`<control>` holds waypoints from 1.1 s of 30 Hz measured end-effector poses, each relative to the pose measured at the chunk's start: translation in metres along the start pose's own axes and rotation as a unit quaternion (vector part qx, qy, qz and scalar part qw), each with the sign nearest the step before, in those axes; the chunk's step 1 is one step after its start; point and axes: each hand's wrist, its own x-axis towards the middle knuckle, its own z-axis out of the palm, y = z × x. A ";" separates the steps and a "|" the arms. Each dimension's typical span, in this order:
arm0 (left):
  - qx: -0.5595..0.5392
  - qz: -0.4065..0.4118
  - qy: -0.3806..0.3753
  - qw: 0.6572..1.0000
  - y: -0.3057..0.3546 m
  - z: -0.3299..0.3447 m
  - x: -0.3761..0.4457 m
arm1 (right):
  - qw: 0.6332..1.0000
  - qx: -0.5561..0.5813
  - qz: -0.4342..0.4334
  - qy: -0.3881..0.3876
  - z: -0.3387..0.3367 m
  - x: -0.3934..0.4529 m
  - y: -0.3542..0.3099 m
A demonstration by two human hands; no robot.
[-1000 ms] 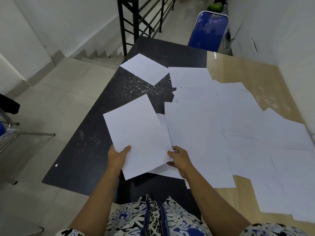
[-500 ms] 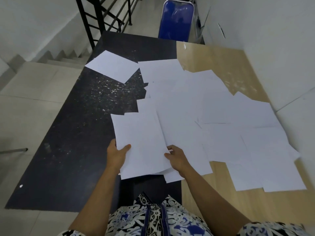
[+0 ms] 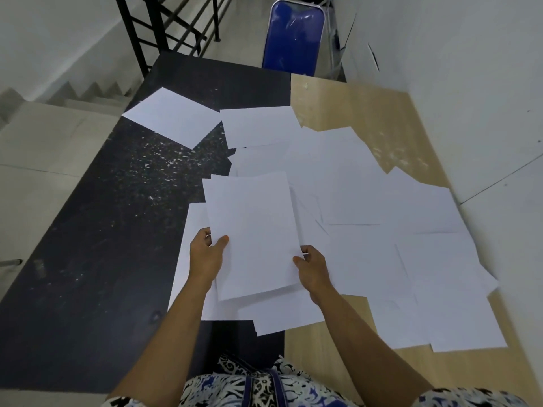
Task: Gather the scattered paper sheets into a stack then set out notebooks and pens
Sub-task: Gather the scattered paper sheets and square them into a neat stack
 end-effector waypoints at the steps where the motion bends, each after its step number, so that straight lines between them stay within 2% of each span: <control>1: 0.019 -0.004 -0.004 1.000 0.002 0.006 0.003 | 1.000 -0.008 0.005 0.004 -0.001 0.004 -0.001; 4: 0.098 -0.040 -0.019 0.994 -0.005 0.023 0.017 | 0.998 -0.065 0.022 -0.007 -0.003 0.019 -0.001; 7: 0.197 -0.101 -0.046 0.974 -0.015 0.040 0.023 | 0.967 -0.252 0.009 -0.021 -0.003 0.033 0.004; 9: 0.204 -0.122 -0.056 0.970 -0.018 0.051 0.021 | 0.939 -0.343 -0.003 -0.034 -0.002 0.036 0.006; 12: 0.193 -0.116 -0.044 0.973 -0.024 0.062 0.017 | 0.916 -0.394 -0.020 -0.070 -0.004 0.034 0.007; 17: 0.164 -0.122 0.028 0.978 -0.028 0.065 0.012 | 0.928 -0.366 -0.044 -0.055 -0.015 0.033 0.010; 22: 0.094 -0.131 0.047 0.986 -0.029 0.063 0.009 | 0.940 -0.336 -0.034 -0.055 -0.025 0.033 0.013; 24: 0.064 -0.127 0.035 0.989 -0.027 0.060 0.007 | 0.951 -0.304 -0.019 -0.045 -0.027 0.032 0.014; 26: 0.096 -0.121 0.005 0.988 -0.030 0.054 0.005 | 0.963 -0.266 -0.001 -0.043 -0.028 0.028 0.016; 30: 0.135 -0.161 -0.033 0.977 -0.041 0.039 -0.008 | 0.953 -0.303 0.006 -0.002 -0.024 0.016 0.025; 33: 0.148 -0.185 -0.063 0.970 -0.050 0.032 -0.025 | 0.961 -0.277 0.012 -0.011 -0.020 0.009 0.028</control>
